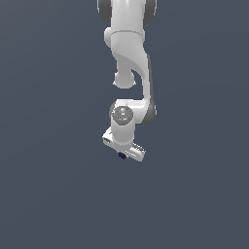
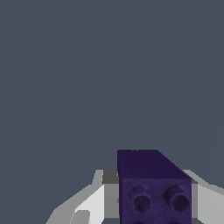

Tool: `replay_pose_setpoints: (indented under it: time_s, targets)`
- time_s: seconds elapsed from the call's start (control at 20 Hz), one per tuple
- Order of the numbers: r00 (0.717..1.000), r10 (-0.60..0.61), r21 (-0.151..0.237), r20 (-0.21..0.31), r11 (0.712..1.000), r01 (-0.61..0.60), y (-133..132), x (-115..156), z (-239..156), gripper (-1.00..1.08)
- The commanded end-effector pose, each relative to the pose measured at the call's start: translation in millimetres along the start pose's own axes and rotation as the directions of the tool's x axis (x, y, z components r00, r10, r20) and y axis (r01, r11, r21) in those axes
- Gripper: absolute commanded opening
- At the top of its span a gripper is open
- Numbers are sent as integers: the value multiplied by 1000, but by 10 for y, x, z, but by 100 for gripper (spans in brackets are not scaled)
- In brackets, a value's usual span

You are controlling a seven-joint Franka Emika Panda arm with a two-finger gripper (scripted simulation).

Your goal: Pick up the object and move it to a goal position.

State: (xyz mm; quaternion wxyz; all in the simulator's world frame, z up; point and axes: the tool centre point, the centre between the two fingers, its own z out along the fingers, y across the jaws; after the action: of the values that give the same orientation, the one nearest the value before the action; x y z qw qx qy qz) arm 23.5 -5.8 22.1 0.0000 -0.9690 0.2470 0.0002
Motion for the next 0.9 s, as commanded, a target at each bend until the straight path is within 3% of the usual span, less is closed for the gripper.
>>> replay_pose_setpoints:
  time_s: [0.0, 0.45, 0.85]
  targets:
    - [1000, 0, 0, 0, 1000, 0, 1, -2, -10, -100]
    - [1000, 0, 0, 0, 1000, 0, 7, -111, -256, -100]
    - [1000, 0, 0, 0, 1000, 0, 19, -341, -774, -100]
